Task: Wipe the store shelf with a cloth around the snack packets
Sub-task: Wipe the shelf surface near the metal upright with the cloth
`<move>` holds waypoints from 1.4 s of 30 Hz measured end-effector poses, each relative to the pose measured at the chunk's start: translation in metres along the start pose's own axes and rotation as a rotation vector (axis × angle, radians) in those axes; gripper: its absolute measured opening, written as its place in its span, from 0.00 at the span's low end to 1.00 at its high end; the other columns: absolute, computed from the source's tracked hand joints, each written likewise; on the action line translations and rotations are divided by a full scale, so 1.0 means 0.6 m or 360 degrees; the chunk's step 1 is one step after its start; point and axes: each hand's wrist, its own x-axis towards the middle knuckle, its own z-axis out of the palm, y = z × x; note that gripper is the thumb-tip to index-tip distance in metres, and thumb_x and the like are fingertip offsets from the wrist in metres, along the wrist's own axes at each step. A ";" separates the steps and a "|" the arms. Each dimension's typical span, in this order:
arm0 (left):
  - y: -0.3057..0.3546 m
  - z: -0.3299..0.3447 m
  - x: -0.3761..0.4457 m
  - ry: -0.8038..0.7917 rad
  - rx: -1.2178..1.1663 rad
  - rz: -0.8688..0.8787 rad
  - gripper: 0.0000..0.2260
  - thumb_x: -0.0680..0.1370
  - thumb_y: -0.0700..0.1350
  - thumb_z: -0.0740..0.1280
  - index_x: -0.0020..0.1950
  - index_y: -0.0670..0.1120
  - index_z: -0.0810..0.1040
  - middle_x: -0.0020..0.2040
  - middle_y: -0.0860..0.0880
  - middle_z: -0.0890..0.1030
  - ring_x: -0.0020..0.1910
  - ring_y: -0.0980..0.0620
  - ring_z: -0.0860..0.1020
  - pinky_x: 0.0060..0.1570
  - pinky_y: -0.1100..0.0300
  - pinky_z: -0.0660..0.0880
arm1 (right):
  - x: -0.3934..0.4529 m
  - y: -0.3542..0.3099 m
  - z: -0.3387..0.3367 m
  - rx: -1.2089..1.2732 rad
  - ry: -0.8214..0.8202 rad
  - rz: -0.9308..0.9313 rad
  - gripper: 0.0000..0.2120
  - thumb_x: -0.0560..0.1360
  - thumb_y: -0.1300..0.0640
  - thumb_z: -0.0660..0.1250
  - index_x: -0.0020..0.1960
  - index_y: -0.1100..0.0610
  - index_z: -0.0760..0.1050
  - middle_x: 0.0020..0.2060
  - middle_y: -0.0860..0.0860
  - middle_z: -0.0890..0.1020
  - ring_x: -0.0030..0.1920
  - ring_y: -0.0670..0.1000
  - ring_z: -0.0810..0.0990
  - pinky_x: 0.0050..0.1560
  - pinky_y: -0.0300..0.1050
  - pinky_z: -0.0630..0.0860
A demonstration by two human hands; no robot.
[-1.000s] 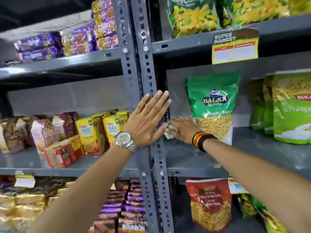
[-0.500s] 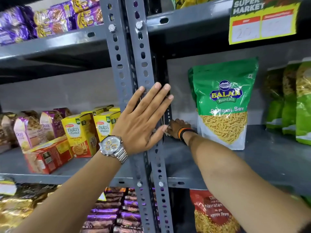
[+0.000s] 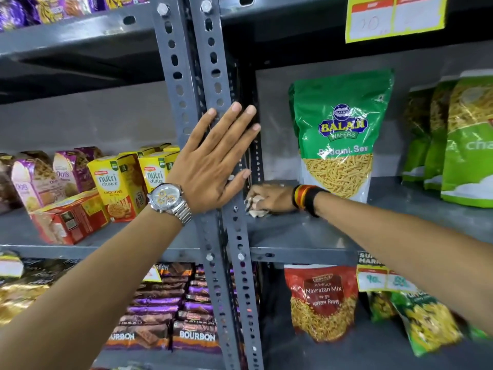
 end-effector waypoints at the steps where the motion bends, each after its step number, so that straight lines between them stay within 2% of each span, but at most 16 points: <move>1: 0.000 0.000 0.000 0.0001 0.0003 -0.0003 0.31 0.84 0.56 0.50 0.83 0.43 0.52 0.84 0.41 0.52 0.83 0.42 0.49 0.79 0.37 0.52 | -0.007 0.000 -0.014 0.0095 0.0007 -0.0019 0.14 0.78 0.49 0.61 0.62 0.49 0.70 0.58 0.51 0.77 0.58 0.53 0.74 0.58 0.49 0.70; 3: 0.001 0.000 0.001 0.0001 0.0002 0.0001 0.31 0.84 0.56 0.51 0.83 0.42 0.52 0.84 0.41 0.52 0.83 0.42 0.49 0.79 0.37 0.52 | -0.005 0.005 -0.036 0.0186 0.0218 -0.0011 0.11 0.79 0.56 0.60 0.60 0.54 0.74 0.55 0.51 0.78 0.55 0.51 0.76 0.53 0.43 0.69; 5: -0.001 0.001 0.001 -0.0003 0.0012 0.0003 0.31 0.84 0.56 0.51 0.83 0.43 0.52 0.84 0.41 0.52 0.83 0.42 0.49 0.79 0.37 0.52 | 0.013 0.013 -0.038 0.0095 0.0366 0.0088 0.09 0.78 0.58 0.60 0.56 0.54 0.77 0.57 0.52 0.81 0.58 0.54 0.78 0.54 0.43 0.70; 8: -0.002 0.004 0.001 0.0005 0.0024 0.0009 0.31 0.83 0.56 0.52 0.83 0.43 0.52 0.84 0.42 0.52 0.83 0.42 0.49 0.79 0.38 0.52 | 0.032 0.017 -0.019 -0.0040 0.0277 0.0175 0.11 0.78 0.49 0.62 0.57 0.52 0.76 0.59 0.56 0.79 0.63 0.59 0.75 0.59 0.47 0.69; 11: -0.001 0.006 -0.003 0.0014 0.0038 0.0006 0.31 0.83 0.56 0.52 0.83 0.43 0.53 0.84 0.41 0.52 0.83 0.42 0.49 0.79 0.38 0.52 | 0.019 0.012 -0.010 -0.0244 0.0145 0.0189 0.21 0.78 0.38 0.56 0.66 0.48 0.70 0.66 0.59 0.71 0.69 0.62 0.66 0.66 0.57 0.65; 14: 0.001 0.005 0.001 0.0019 0.0040 0.0009 0.31 0.83 0.56 0.51 0.83 0.43 0.52 0.84 0.42 0.52 0.83 0.42 0.49 0.79 0.38 0.51 | 0.011 0.023 -0.006 -0.0319 0.0098 0.0148 0.21 0.79 0.39 0.54 0.70 0.42 0.65 0.69 0.60 0.67 0.71 0.64 0.64 0.70 0.58 0.60; 19: 0.001 0.002 -0.002 -0.0006 0.0051 -0.0006 0.31 0.84 0.56 0.52 0.84 0.44 0.52 0.84 0.42 0.52 0.83 0.42 0.49 0.79 0.38 0.50 | 0.012 0.025 0.012 -0.0168 0.0201 0.0045 0.16 0.79 0.47 0.57 0.65 0.39 0.69 0.65 0.59 0.72 0.69 0.63 0.65 0.71 0.60 0.60; 23: 0.001 0.002 0.000 -0.0006 0.0063 -0.0015 0.31 0.84 0.56 0.51 0.84 0.43 0.52 0.84 0.42 0.51 0.83 0.42 0.49 0.79 0.38 0.51 | 0.012 0.021 -0.004 -0.0002 0.0267 -0.0026 0.13 0.79 0.52 0.62 0.63 0.43 0.73 0.58 0.55 0.74 0.66 0.58 0.68 0.68 0.54 0.65; 26: -0.001 0.007 0.002 0.0023 0.0061 -0.0004 0.31 0.83 0.56 0.52 0.83 0.43 0.52 0.84 0.42 0.52 0.83 0.42 0.49 0.79 0.38 0.51 | 0.034 0.034 -0.025 0.0034 0.0410 0.0080 0.12 0.78 0.51 0.62 0.60 0.40 0.73 0.51 0.51 0.71 0.64 0.58 0.70 0.61 0.50 0.67; 28: -0.001 0.013 0.000 0.0039 0.0062 0.0001 0.31 0.83 0.56 0.52 0.83 0.43 0.53 0.83 0.42 0.53 0.83 0.42 0.50 0.79 0.38 0.51 | 0.051 0.046 -0.020 0.0008 0.0399 0.0195 0.14 0.78 0.51 0.60 0.60 0.38 0.73 0.55 0.53 0.72 0.64 0.59 0.70 0.61 0.49 0.66; 32: 0.000 0.011 -0.001 0.0065 0.0058 0.0003 0.30 0.84 0.55 0.52 0.83 0.43 0.54 0.83 0.42 0.53 0.83 0.42 0.50 0.79 0.38 0.50 | 0.044 0.035 0.001 -0.0125 0.0269 0.0265 0.18 0.80 0.51 0.54 0.66 0.36 0.69 0.67 0.56 0.69 0.70 0.61 0.64 0.68 0.60 0.63; 35: 0.003 0.004 -0.001 0.0031 0.0049 -0.0007 0.30 0.84 0.55 0.52 0.83 0.44 0.53 0.83 0.42 0.53 0.83 0.42 0.49 0.79 0.38 0.50 | -0.009 0.011 0.005 -0.0156 0.0222 0.0002 0.17 0.82 0.52 0.54 0.69 0.41 0.70 0.63 0.58 0.72 0.69 0.62 0.65 0.69 0.56 0.60; 37: 0.002 0.001 0.000 0.0005 0.0064 -0.0013 0.31 0.84 0.56 0.52 0.84 0.44 0.52 0.84 0.42 0.52 0.83 0.42 0.49 0.79 0.38 0.50 | -0.065 0.006 0.003 -0.0099 0.0127 -0.0205 0.15 0.82 0.51 0.56 0.66 0.39 0.71 0.53 0.50 0.72 0.63 0.57 0.69 0.67 0.54 0.64; 38: 0.003 0.001 0.000 0.0001 0.0068 -0.0014 0.31 0.84 0.56 0.51 0.84 0.44 0.52 0.84 0.42 0.52 0.83 0.42 0.49 0.79 0.38 0.50 | -0.093 0.006 -0.003 -0.0037 0.0043 -0.0296 0.14 0.82 0.51 0.57 0.65 0.40 0.72 0.48 0.45 0.71 0.59 0.52 0.71 0.64 0.50 0.66; 40: 0.003 0.002 0.000 0.0007 0.0075 -0.0019 0.31 0.84 0.56 0.51 0.83 0.43 0.52 0.84 0.42 0.52 0.83 0.42 0.49 0.79 0.38 0.51 | -0.129 0.005 -0.024 0.0073 -0.0047 -0.0406 0.14 0.82 0.55 0.58 0.66 0.45 0.73 0.46 0.38 0.71 0.51 0.41 0.72 0.57 0.33 0.67; 42: 0.003 0.003 0.002 0.0009 0.0067 -0.0012 0.30 0.84 0.55 0.51 0.83 0.43 0.53 0.83 0.42 0.53 0.83 0.42 0.50 0.79 0.38 0.51 | -0.125 0.006 -0.042 0.0160 0.0091 -0.0428 0.14 0.82 0.56 0.59 0.66 0.51 0.75 0.48 0.38 0.74 0.50 0.41 0.74 0.54 0.29 0.68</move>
